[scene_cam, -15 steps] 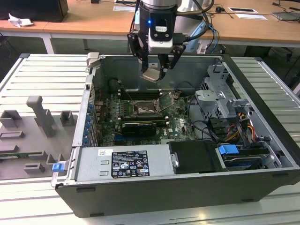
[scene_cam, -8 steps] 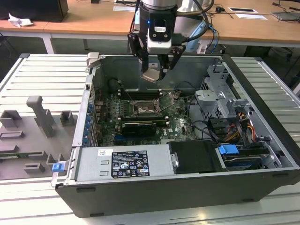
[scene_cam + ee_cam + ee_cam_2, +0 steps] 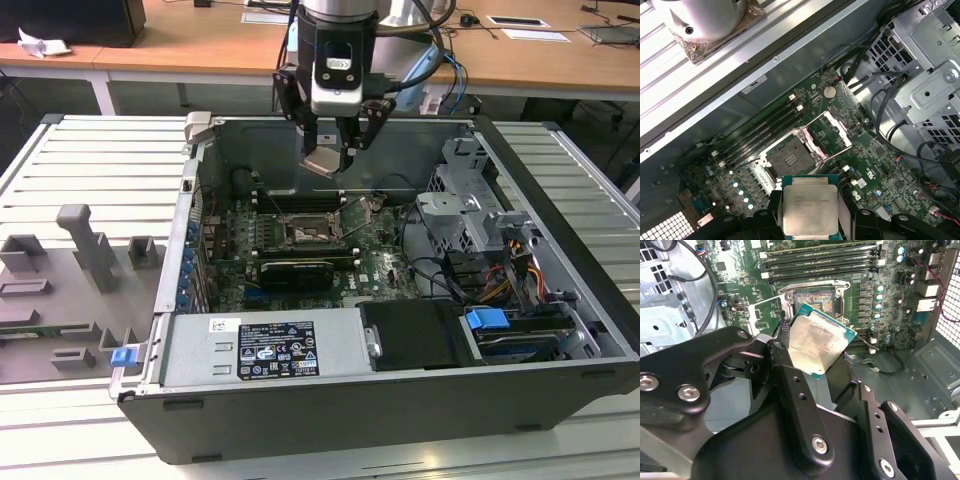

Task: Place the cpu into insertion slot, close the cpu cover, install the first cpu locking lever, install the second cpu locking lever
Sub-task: 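Place the cpu into insertion slot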

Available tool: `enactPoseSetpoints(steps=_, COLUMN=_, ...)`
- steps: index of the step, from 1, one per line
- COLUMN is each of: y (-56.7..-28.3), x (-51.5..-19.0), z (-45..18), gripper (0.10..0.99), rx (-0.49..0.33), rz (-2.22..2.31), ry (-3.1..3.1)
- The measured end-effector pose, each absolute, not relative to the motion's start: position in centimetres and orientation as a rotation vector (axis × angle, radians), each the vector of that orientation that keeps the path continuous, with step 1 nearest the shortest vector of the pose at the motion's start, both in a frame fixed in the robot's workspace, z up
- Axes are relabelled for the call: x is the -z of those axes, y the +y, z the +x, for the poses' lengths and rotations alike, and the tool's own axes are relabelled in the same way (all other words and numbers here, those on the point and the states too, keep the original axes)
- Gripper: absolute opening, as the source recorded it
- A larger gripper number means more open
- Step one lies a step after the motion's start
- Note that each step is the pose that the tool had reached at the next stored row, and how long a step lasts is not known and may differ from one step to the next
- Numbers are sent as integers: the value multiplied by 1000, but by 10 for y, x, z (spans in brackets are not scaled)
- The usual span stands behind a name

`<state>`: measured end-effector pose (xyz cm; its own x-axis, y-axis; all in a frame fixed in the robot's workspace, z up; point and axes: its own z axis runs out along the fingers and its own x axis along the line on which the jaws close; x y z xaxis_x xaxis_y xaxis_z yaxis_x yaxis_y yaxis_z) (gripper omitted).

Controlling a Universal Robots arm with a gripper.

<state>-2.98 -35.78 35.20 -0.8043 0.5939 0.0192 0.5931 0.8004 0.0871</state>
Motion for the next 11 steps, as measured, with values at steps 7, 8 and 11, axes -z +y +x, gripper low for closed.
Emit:
enactPoseSetpoints(steps=7, y=-358, x=-351, z=-30, gripper=537, rx=-139, rz=1024, ry=2956)
enactPoseSetpoints(steps=8, y=-358, x=-351, z=-30, gripper=537, rx=-139, rz=1032, ry=2953)
enactPoseSetpoints(steps=11, y=-358, x=-351, z=-30, gripper=537, rx=-139, rz=1045, ry=2948)
